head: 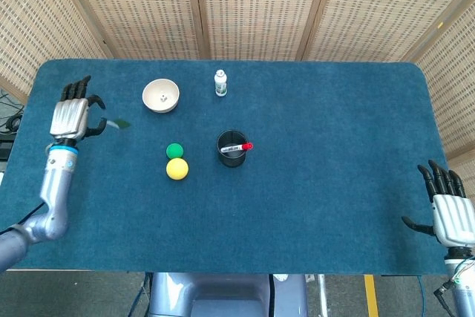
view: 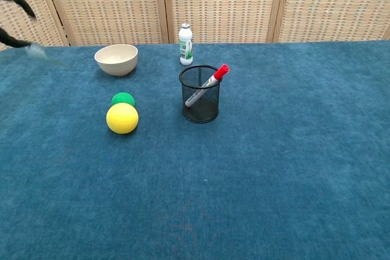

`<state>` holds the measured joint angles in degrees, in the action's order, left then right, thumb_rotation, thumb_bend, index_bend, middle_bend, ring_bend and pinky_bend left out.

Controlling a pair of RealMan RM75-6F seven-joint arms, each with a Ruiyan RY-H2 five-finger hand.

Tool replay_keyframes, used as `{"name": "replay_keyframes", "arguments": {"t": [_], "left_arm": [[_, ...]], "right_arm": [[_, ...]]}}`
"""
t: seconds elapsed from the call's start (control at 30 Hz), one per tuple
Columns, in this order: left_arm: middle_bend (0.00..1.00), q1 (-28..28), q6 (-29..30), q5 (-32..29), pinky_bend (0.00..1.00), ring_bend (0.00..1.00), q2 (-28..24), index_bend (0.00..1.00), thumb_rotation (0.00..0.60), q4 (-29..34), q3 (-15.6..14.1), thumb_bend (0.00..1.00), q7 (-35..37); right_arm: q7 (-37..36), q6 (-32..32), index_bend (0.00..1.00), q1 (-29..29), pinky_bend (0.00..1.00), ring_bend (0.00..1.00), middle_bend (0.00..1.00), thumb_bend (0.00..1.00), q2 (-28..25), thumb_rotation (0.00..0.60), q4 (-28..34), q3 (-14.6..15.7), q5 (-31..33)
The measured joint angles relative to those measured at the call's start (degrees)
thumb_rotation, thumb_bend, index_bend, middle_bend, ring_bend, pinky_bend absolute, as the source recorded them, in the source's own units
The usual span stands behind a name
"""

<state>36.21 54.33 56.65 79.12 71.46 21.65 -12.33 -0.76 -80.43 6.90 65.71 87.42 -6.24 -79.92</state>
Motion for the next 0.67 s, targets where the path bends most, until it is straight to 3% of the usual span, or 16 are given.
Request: {"name": "replay_keyframes", "arguments": {"t": [0.17,0.33,0.67], "left_arm": [[0.0,-8.6,7.0,4.9,0.0,0.0,-11.1,0.0,0.6,13.5,-2.4,0.0,5.3],[0.0,-17.6,14.6,12.5,0.0,0.0,-19.6,0.0,0.6,21.8,-7.1,0.0,12.3],[0.0,-28.9,27.0,24.5,0.0,0.0,-22.1,0.0,0.6,25.9,-16.7,0.0,18.2]], "right_arm": [[-0.2,-2.4,0.0,-0.6,0.0,0.0,0.0,0.0,0.0,0.6,0.2,0.0,-1.5],[-0.3,-4.2,0.0,-1.3,0.0,0.0,0.0,0.0,-0.3,0.6,0.8,0.1,-2.8],[-0.7,-6.7,0.0,-2.5,0.0,0.0,0.0,0.0,-1.7,0.6,2.5,0.4,-4.5]]}}
